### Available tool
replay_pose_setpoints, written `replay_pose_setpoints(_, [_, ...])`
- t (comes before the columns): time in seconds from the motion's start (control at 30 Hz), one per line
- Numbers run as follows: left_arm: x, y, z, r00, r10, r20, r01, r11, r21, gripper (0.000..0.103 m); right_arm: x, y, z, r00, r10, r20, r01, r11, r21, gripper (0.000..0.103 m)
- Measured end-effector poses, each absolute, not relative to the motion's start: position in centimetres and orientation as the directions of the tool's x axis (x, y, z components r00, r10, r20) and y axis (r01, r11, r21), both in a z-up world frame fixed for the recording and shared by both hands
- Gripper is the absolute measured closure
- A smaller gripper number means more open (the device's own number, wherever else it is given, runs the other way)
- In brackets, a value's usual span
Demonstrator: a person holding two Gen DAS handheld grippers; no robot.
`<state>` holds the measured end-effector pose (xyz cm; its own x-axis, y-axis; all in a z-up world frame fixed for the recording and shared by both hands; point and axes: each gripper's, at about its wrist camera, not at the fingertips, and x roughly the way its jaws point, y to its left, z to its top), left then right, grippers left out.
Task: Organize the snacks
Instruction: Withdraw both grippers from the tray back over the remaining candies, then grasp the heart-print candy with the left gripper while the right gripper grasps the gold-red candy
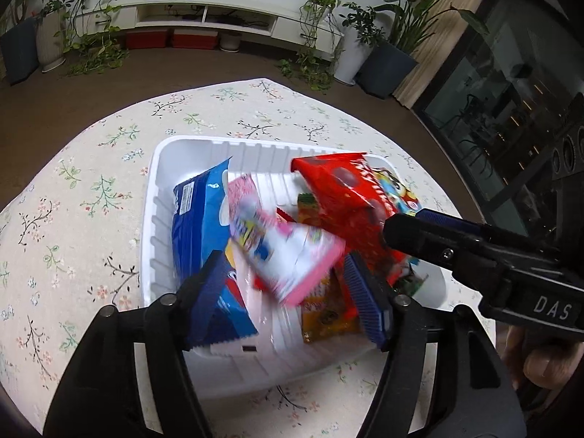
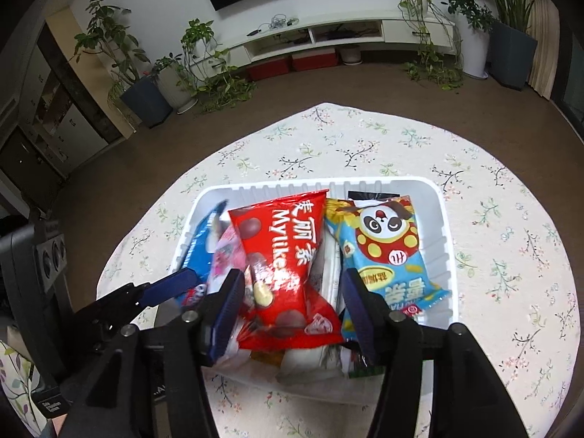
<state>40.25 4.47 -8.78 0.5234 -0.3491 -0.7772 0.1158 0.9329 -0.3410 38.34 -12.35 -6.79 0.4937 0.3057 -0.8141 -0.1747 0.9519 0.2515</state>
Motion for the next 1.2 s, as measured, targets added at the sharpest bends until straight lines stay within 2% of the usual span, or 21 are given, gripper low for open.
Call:
replay_pose_setpoints(0.1, [39.2,4.6,-8.1,0.530,-0.352,-0.771,0.120,0.932,-0.343,0.037,37.2,-12.6,-6.1,0.503,0.316,-0.804,-0.184,0.948,0.258,0.044])
replay_pose_setpoints(0.13, [38.8,4.6,-7.7,0.535,-0.352,-0.768,0.122,0.932,-0.342,0.033,36.8,-12.8,-5.9,0.508,0.318,-0.800,-0.185,0.948,0.259,0.043])
replay_pose_setpoints(0.2, [37.6,4.9,-6.9,0.547,-0.348,-0.761,0.125,0.933,-0.337,0.024,35.6,-13.5,-5.2,0.531,0.319,-0.785,-0.180,0.948,0.264,0.035])
replay_pose_setpoints(0.27, [36.6,5.2,-6.0,0.558,-0.345,-0.754,0.124,0.934,-0.335,0.011,34.5,-14.3,-4.8,0.547,0.325,-0.772,-0.163,0.945,0.283,0.021])
replay_pose_setpoints(0.3, [35.9,5.3,-5.6,0.562,-0.342,-0.753,0.123,0.935,-0.333,0.004,34.0,-14.8,-4.7,0.549,0.339,-0.764,-0.155,0.940,0.306,0.018])
replay_pose_setpoints(0.33, [35.1,5.5,-5.1,0.567,-0.343,-0.749,0.123,0.934,-0.334,0.002,33.5,-15.0,-4.4,0.545,0.355,-0.759,-0.151,0.933,0.327,0.016])
replay_pose_setpoints(0.47, [31.7,6.3,-3.6,0.585,-0.331,-0.741,0.136,0.940,-0.313,0.000,30.5,-16.3,-4.0,0.531,0.409,-0.742,-0.156,0.908,0.388,0.012])
replay_pose_setpoints(0.63, [25.5,6.5,-2.8,0.588,-0.318,-0.744,0.210,0.948,-0.239,0.000,24.8,-18.1,-3.7,0.540,0.463,-0.703,-0.195,0.881,0.430,0.011])
replay_pose_setpoints(0.73, [21.7,6.2,-4.4,0.530,-0.276,-0.802,0.252,0.954,-0.162,0.000,21.5,-19.3,-4.1,0.552,0.466,-0.691,-0.196,0.878,0.436,0.010])
replay_pose_setpoints(0.87, [18.3,5.9,-7.7,0.442,-0.231,-0.867,0.261,0.958,-0.122,0.000,17.3,-21.3,-5.6,0.566,0.449,-0.692,-0.151,0.881,0.448,0.010])
replay_pose_setpoints(1.03, [16.0,4.7,-10.3,0.396,-0.166,-0.903,0.308,0.950,-0.040,0.001,13.3,-22.7,-7.7,0.573,0.424,-0.702,-0.101,0.886,0.452,0.010])
replay_pose_setpoints(1.2, [14.9,4.3,-10.6,0.385,-0.132,-0.913,0.333,0.943,0.004,0.002,11.3,-23.4,-9.7,0.554,0.427,-0.714,-0.078,0.881,0.466,0.010])
